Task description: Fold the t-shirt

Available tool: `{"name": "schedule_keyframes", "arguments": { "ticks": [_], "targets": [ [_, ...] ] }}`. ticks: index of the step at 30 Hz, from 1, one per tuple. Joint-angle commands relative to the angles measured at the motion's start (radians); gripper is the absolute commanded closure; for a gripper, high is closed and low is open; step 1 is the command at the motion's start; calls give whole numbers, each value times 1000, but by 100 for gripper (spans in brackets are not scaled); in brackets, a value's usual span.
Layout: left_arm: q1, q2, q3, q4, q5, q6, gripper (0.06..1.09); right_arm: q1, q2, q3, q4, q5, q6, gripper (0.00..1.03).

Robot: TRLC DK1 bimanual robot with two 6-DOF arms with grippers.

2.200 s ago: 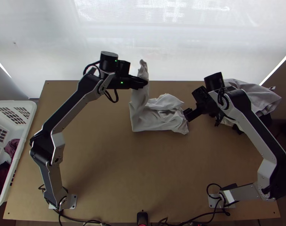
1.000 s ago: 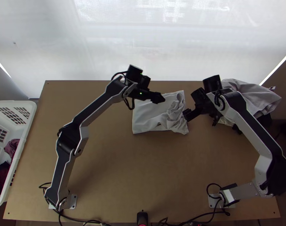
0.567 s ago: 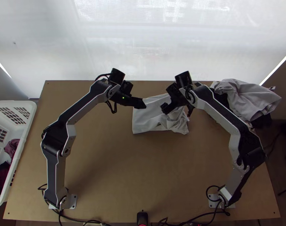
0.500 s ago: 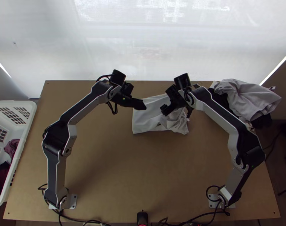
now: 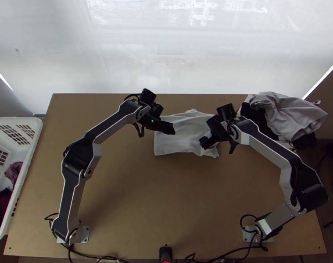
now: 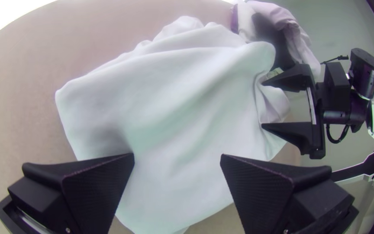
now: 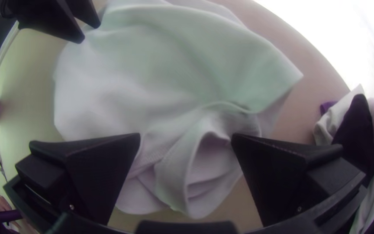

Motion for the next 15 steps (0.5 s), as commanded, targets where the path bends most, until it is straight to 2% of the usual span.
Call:
{"name": "schedule_keyframes", "arguments": {
  "ticks": [1, 8, 12, 15],
  "targets": [
    [13, 72, 12, -9, -18, 17, 12, -91, -57, -93, 23, 0, -52, 5],
    [16, 52, 18, -13, -23, 20, 12, -82, -130, -42, 23, 0, -61, 5],
    [14, -6, 21, -20, -21, 17, 12, 18, -208, -38, 25, 9, -110, 5],
    [13, -40, 34, -27, -21, 17, 12, 118, -232, -65, 52, 75, -147, 5]
  ]
}}
